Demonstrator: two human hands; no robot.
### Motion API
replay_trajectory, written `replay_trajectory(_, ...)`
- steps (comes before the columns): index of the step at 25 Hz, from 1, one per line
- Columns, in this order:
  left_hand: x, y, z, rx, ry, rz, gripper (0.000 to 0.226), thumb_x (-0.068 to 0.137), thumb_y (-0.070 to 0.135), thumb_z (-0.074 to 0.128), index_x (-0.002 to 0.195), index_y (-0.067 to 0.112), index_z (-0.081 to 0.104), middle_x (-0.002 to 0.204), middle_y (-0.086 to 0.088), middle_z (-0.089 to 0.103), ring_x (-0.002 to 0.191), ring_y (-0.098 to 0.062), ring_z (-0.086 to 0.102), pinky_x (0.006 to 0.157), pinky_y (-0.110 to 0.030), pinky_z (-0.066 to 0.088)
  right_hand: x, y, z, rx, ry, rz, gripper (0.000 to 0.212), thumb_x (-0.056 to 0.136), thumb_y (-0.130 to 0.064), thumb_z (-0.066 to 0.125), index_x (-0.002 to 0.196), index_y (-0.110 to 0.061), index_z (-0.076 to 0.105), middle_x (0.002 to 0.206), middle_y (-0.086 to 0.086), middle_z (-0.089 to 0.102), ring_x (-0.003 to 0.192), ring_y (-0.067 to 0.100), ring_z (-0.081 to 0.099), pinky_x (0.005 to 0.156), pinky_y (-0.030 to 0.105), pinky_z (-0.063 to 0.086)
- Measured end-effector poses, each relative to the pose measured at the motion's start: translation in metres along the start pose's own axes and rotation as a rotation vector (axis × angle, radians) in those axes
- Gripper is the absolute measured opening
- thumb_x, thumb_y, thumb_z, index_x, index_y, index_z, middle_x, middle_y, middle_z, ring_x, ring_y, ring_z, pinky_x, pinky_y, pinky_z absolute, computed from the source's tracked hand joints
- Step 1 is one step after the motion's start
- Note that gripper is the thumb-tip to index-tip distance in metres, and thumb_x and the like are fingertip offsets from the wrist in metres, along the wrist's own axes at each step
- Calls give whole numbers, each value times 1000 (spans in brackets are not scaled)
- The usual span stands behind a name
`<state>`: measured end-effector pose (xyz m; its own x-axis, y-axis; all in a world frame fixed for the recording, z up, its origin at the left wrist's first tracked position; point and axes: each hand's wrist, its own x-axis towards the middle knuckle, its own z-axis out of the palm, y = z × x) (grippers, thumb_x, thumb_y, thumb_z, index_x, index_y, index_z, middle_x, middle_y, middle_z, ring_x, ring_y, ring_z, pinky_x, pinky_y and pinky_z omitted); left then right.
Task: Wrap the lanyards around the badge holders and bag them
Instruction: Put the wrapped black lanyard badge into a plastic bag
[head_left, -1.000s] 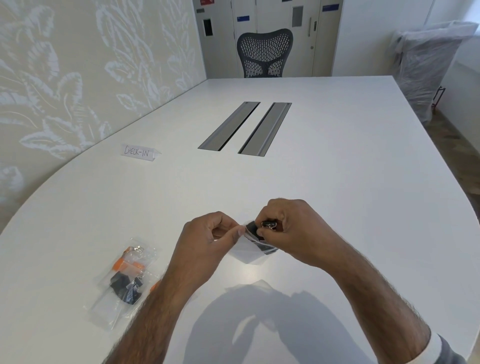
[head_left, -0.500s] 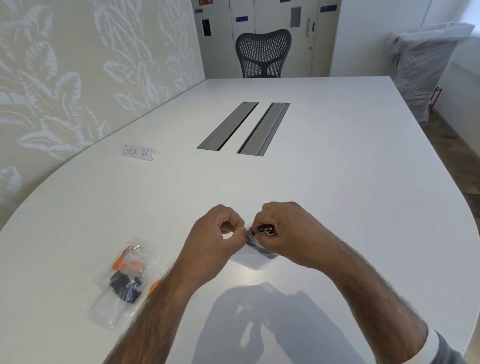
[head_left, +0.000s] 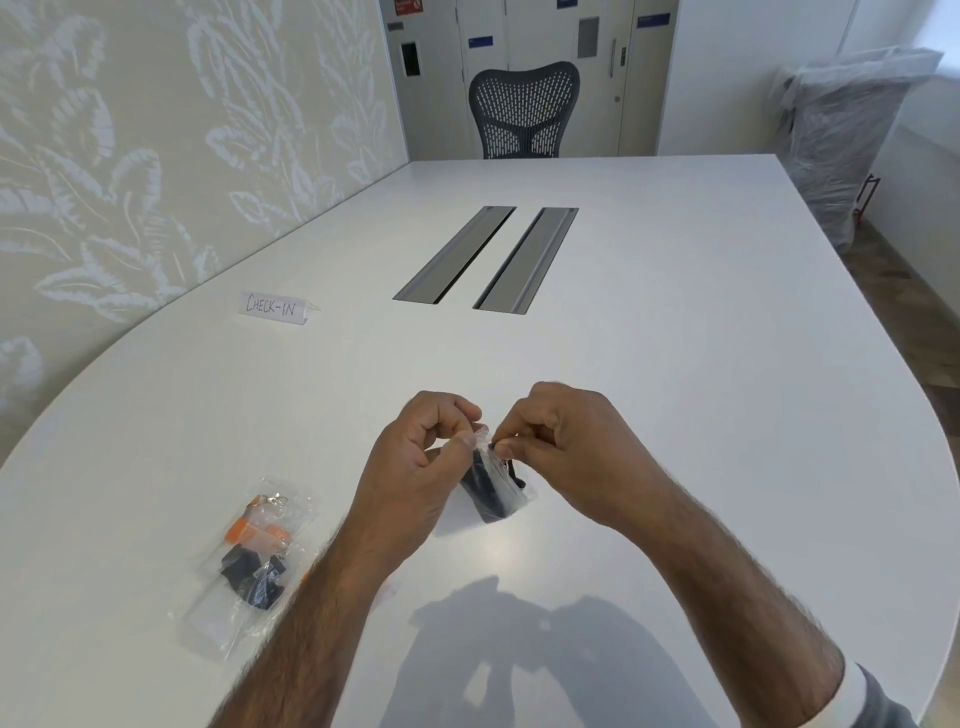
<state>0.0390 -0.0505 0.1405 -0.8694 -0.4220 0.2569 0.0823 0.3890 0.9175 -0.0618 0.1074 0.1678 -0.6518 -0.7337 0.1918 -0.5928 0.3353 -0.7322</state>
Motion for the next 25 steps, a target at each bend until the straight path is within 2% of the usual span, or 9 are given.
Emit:
replay_trajectory(5,2,0,-4,-69,38,-42,9,86,18,54,82,12,59,111,9,69,101,-15,66,82,-31,48,0,1,2,98,140,143,13,90,-25,72,78,-21,73,70,-7,67,56,5,54,52,20,42)
replay_trajectory(8,3,2,-6,-118,40,-41,8,87,14,53,83,8,57,113,6,69,104,-19,70,84,-33,50,0,-3,3,79,86,109,11,87,-23,76,76,-22,73,75,-6,68,63,4,57,59,18,45)
replay_trajectory(12,2,2,-2,-101,35,-27,12,95,2,54,84,1,56,113,5,69,101,-16,72,79,-28,51,-1,-10,13,196,97,59,10,83,-13,77,76,-16,72,66,-6,70,54,1,57,54,15,45)
replay_trajectory(14,3,2,-2,-124,73,-39,15,96,-2,54,82,1,56,113,2,69,101,-16,73,78,-28,53,-2,-9,15,220,47,33,9,87,-9,74,81,-15,75,69,-6,72,58,1,61,59,15,48)
replay_trajectory(16,3,2,-6,-145,102,-26,15,93,3,53,79,6,56,113,1,68,102,-19,73,80,-35,57,-1,-7,12,343,-28,43,10,88,-4,72,87,-12,76,74,0,75,64,6,66,65,20,53)
replay_trajectory(18,3,3,-8,-157,100,-10,12,89,9,53,78,10,57,112,2,68,102,-21,73,84,-42,57,0,-6,7,469,-53,84,9,86,-1,76,86,-9,72,69,4,72,61,11,65,61,24,52)
replay_trajectory(20,2,5,-7,-153,93,4,10,88,10,52,79,8,57,113,2,68,103,-21,73,85,-40,56,1,-6,8,504,-43,114,14,80,-3,82,80,-8,69,65,6,69,59,13,59,58,24,47)
replay_trajectory(22,2,6,-4,-147,93,16,9,88,9,53,82,3,56,113,1,68,103,-21,72,84,-35,56,1,-5,11,515,-50,138,14,80,-8,84,79,-5,71,75,19,71,64,15,55,62,26,45)
replay_trajectory(25,3,4,-2,-126,117,7,12,96,0,55,85,3,58,113,1,68,102,-19,73,81,-27,56,-2,-1,11,669,-129,207,9,89,-10,75,94,-3,74,95,19,74,79,14,62,72,29,50)
